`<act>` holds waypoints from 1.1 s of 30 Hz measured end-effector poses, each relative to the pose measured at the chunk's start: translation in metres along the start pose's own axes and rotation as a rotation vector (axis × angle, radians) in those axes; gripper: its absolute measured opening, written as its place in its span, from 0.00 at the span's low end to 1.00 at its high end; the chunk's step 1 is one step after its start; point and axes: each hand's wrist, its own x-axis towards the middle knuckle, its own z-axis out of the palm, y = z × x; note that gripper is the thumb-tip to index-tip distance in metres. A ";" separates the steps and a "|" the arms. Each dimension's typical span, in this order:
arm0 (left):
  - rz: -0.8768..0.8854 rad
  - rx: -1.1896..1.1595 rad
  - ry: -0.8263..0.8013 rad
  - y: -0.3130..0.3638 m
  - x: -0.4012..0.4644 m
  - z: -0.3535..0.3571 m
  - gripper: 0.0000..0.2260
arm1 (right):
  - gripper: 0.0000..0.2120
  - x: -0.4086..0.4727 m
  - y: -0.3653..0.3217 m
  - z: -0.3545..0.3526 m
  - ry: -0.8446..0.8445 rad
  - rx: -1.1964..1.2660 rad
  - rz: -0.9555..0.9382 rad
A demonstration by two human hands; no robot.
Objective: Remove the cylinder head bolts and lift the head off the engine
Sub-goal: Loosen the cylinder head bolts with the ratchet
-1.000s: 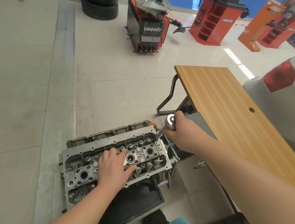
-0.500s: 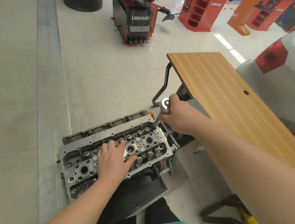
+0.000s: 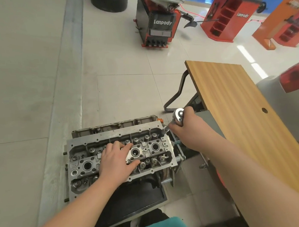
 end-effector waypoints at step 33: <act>-0.179 -1.034 0.163 0.213 0.064 -0.105 0.03 | 0.26 0.032 0.320 0.017 -0.266 -0.606 0.098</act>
